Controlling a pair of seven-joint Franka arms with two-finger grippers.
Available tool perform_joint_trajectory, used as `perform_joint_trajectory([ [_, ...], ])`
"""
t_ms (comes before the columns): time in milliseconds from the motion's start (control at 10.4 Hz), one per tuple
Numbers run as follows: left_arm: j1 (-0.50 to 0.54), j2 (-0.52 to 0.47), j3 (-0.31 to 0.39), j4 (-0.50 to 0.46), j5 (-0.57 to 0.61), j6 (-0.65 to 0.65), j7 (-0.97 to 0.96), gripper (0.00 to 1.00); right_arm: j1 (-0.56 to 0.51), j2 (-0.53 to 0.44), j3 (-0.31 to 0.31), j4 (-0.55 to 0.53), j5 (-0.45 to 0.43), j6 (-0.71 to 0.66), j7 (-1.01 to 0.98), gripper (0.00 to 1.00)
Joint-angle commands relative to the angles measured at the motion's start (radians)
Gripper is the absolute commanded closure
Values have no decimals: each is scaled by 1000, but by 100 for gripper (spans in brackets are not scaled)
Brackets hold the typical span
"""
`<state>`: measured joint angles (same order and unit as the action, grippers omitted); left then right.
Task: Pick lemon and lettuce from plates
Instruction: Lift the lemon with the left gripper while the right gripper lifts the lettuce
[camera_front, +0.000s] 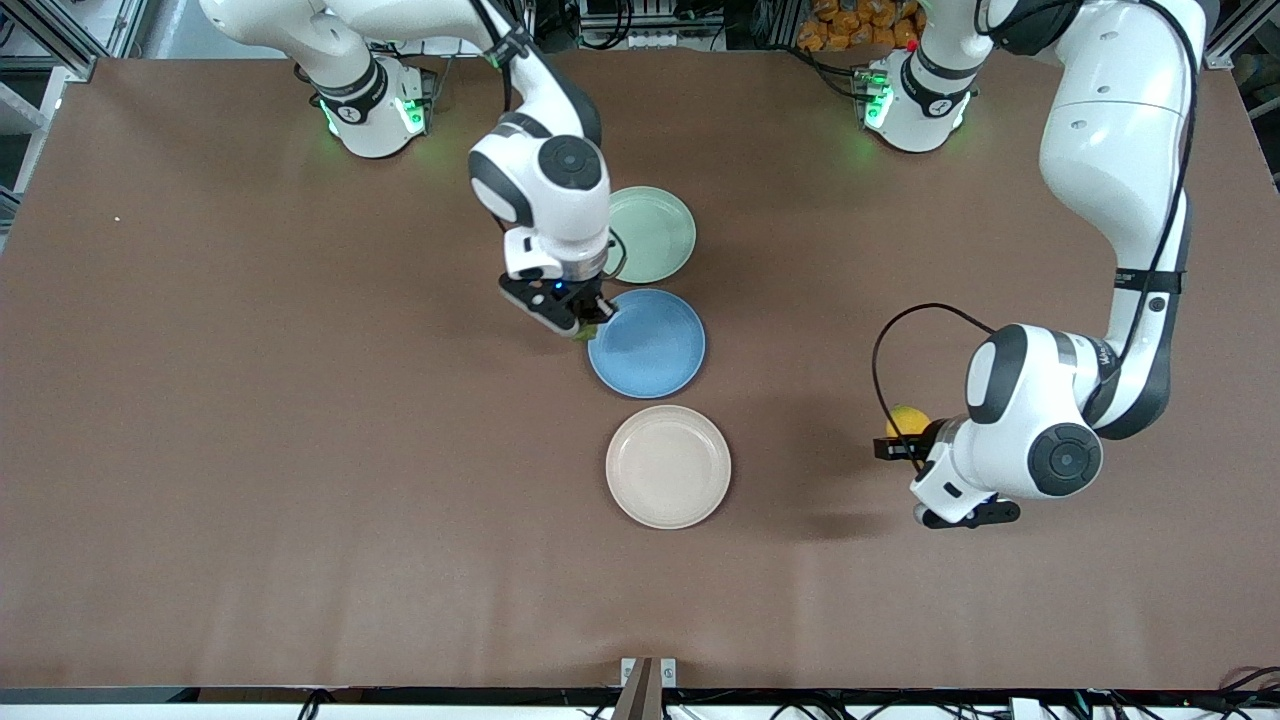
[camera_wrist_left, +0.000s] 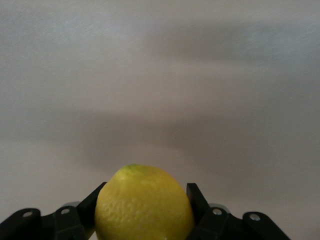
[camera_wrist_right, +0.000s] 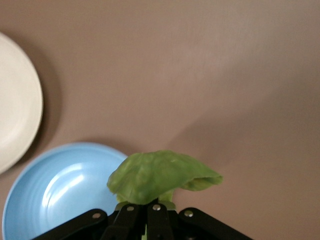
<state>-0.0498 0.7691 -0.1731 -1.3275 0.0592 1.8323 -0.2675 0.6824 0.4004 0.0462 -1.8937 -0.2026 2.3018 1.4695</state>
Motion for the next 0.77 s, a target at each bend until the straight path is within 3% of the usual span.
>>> perform_joint_trajectory([
  [0, 34, 7, -8, -32, 31, -11, 43, 65, -120, -17, 15, -4, -21, -7, -148, 100],
  [383, 41, 50, -6, -50, 31, -10, 45, 64, -358, -12, 15, 1, -17, -9, -488, 100],
  [671, 47, 93, -8, -50, 103, 8, 67, 63, -524, -8, 17, 11, -5, -7, -739, 100],
])
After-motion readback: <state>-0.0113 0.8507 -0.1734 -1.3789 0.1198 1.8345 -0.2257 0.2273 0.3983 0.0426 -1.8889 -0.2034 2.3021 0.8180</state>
